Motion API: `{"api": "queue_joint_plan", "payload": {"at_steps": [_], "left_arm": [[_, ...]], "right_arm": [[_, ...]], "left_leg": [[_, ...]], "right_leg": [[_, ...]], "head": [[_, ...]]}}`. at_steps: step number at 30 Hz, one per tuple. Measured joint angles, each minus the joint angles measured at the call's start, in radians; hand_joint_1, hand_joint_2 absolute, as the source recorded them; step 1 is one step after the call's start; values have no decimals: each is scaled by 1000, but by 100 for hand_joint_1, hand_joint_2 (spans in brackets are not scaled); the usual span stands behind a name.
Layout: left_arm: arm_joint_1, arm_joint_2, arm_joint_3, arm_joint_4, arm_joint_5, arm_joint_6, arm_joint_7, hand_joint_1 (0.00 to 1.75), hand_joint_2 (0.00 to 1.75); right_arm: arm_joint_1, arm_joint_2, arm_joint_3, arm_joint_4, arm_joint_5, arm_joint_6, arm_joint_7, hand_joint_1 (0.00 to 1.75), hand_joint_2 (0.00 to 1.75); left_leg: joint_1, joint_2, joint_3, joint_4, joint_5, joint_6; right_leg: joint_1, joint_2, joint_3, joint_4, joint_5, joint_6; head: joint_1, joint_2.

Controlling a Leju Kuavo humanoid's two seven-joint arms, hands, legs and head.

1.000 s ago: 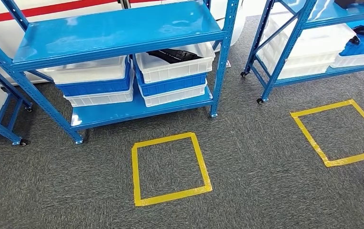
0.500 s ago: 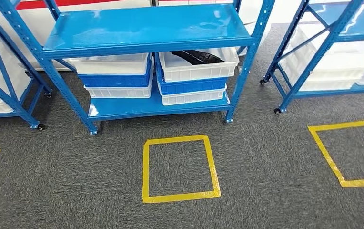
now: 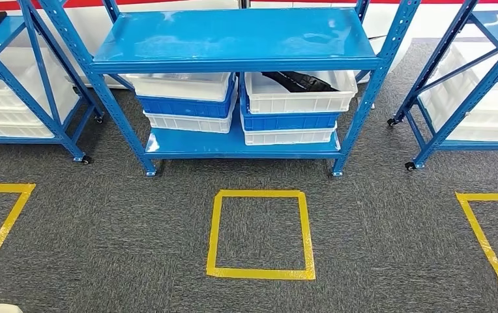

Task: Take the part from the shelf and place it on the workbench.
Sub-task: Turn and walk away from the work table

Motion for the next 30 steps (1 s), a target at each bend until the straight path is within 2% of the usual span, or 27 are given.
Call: {"api": "queue_joint_plan", "payload": {"at_steps": [2, 3, 4, 5, 6, 8, 9, 10, 12, 14, 16, 18, 19, 20, 21, 23, 24, 25, 26, 28, 30], "left_arm": [[-1, 0, -1, 0, -4, 1, 3, 0, 0], [-2, 0, -1, 0, -5, 1, 4, 0, 0], [-1, 1, -2, 0, -7, 2, 4, 0, 0], [0, 1, -3, 0, -10, 2, 5, 0, 0], [0, 1, -5, 0, -12, 3, 6, 0, 0], [0, 3, -7, 0, -14, 4, 6, 0, 0], [-1, 4, -7, 0, -14, 5, 6, 0, 0], [-3, 5, -8, 0, -15, 6, 6, 0, 0], [-4, 6, -11, 0, -15, 8, 4, 0, 0], [-3, 6, -14, 0, -15, 9, 3, 0, 0], [-4, 6, -16, 0, -15, 8, 1, 0, 0], [-3, 7, -18, 0, -15, 4, 0, 0, 0], [-3, 7, -20, 0, -15, 0, 0, 0, 0], [-2, 7, -22, 0, -16, -3, 0, 0, 0], [-2, 7, -23, 0, -16, -5, 0, 0, 0], [-2, 6, -25, 0, -20, -8, 0, 0, 0], [-2, 6, -25, 0, -21, -9, 0, 0, 0], [-2, 6, -25, 0, -23, -10, 0, 0, 0], [-2, 7, -26, 0, -25, -12, -1, 0, 0], [-2, 8, -28, 0, -30, -15, -2, 0, 0], [-1, 9, -30, 0, -34, -17, -3, 0, 0]], "right_arm": [[3, 1, -2, 0, -5, 6, 0, 0, 0], [4, 1, -4, 0, -6, 9, 0, 0, 0], [5, 2, -6, 0, -7, 11, -1, 0, 0], [6, 2, -9, 0, -7, 13, -2, 0, 0], [6, 2, -11, 0, -7, 14, -4, 0, 0], [5, 4, -14, 0, -7, 18, -6, 0, 0], [4, 6, -15, 0, -7, 20, -7, 0, 0], [4, 7, -15, 0, -7, 23, -8, 0, 0], [4, 10, -16, 0, -7, 28, -9, 0, 0], [4, 11, -16, 0, -7, 30, -10, 0, 0], [3, 11, -16, 0, -7, 30, -11, 0, 0], [3, 11, -16, 0, -6, 30, -13, 0, 0], [4, 10, -16, 0, -6, 31, -14, 0, 0], [5, 10, -16, 0, -6, 31, -15, 0, 0], [6, 9, -16, 0, -6, 31, -15, 0, 0], [6, 7, -16, 0, -5, 31, -16, 0, 0], [5, 6, -16, 0, -4, 31, -16, 0, 0], [4, 6, -16, 0, -3, 31, -16, 0, 0], [3, 6, -16, 0, -3, 32, -17, 0, 0], [2, 6, -16, 0, -2, 32, -17, 0, 0], [1, 6, -16, 0, -2, 32, -17, 0, 0]], "left_leg": [[3, 36, -56, 117, -63, -12], [5, 45, -90, 183, -91, -16], [6, 49, -115, 229, -104, -18], [6, 51, -124, 242, -97, -17], [5, 51, -113, 213, -72, -13], [1, 56, -47, 75, -2, 4], [-2, 60, -17, 14, 20, 13], [-7, 64, 2, -25, 31, 22], [-13, 65, 8, -40, 31, 32], [-10, 62, 17, -60, 43, 40], [-4, 59, 29, -83, 57, 46], [-5, 57, 29, -85, 60, 49], [-5, 55, 29, -85, 60, 49], [-4, 52, 29, -85, 59, 48], [-3, 49, 30, -84, 58, 46], [-1, 44, 30, -74, 52, 37], [-2, 42, 27, -65, 46, 30], [-3, 41, 25, -56, 39, 22], [-4, 40, 23, -50, 33, 15], [0, 40, 24, -47, 25, 6], [5, 43, 15, -22, 5, -3]], "right_leg": [[2, -7, 0, 0, -1, -8], [4, -11, 0, 0, -2, -11], [5, -15, 0, 0, -3, -12], [7, -18, 0, 0, -4, -13], [8, -19, 1, 0, -4, -13], [11, -21, 4, -1, -5, -14], [14, -22, 5, -1, -5, -12], [16, -23, 5, -2, -6, -11], [17, -27, 7, -5, -6, -3], [20, -29, 4, 0, -10, 5], [23, -26, -28, 66, -45, 4], [17, -21, -92, 199, -100, 0], [15, -20, -121, 254, -118, 3], [11, -19, -134, 277, -119, 11], [8, -18, -127, 259, -105, 22], [-3, -18, -64, 126, -48, 47], [-5, -17, -35, 63, -25, 50], [-7, -17, -14, 19, -10, 48], [-6, -16, -7, 2, -6, 39], [-3, -17, -6, 2, -7, 19], [-6, -17, 1, 0, -6, 5]], "head": [[-5, 0], [-6, 0], [-6, 0], [-6, 0], [-6, 0], [-6, 0], [-6, 0], [-6, 0], [-7, 0], [-6, 0], [-3, 0], [-1, 0], [0, 0], [0, 0], [0, 0], [1, 0], [2, 0], [2, 0], [2, 0], [-1, 0], [-4, 0]]}}
